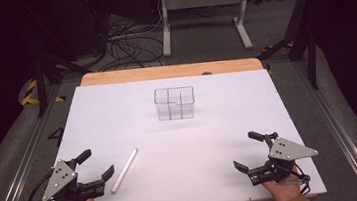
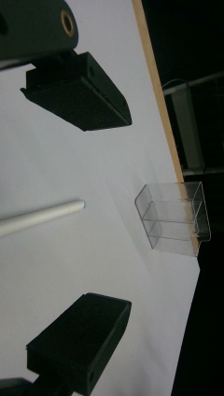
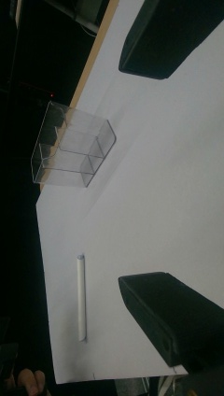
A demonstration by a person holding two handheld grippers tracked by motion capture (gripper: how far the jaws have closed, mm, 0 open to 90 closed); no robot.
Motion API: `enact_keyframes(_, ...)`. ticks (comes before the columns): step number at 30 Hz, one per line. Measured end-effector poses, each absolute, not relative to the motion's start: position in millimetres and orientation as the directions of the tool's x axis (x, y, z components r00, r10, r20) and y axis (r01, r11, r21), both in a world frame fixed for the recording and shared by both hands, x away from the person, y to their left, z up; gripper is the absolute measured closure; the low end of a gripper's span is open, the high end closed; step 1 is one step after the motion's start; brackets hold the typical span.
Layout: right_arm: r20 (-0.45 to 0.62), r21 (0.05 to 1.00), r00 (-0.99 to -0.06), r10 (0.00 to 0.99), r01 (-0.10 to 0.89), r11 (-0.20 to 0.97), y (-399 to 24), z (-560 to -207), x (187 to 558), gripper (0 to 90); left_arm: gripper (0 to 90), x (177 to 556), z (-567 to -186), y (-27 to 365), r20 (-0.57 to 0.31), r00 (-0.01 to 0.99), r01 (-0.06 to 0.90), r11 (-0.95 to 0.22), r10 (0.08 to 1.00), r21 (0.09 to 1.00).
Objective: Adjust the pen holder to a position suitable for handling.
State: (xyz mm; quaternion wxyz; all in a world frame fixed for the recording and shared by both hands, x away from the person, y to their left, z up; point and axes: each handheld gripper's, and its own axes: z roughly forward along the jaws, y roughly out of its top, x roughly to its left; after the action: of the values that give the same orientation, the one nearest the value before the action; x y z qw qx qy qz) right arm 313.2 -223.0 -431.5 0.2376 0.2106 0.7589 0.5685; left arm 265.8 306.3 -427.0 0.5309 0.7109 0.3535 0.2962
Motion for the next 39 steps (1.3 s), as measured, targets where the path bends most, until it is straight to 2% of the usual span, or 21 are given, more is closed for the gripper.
enact_keyframes(22, -0.126, 0.965, -0.799, 0.587, 0.038, 0.260, -222, -430, 314, 1.5, 12.2, 264, -426, 306, 0.065, 0.558, 0.178, -0.195, 0.827, 0.964)
enact_keyframes(39, -0.142, 0.948, -0.806, 0.574, 0.057, 0.314, -210, -405, 338, 1.5, 12.2, 263, -425, 306, 0.066, 0.555, 0.176, -0.194, 0.829, 0.965)
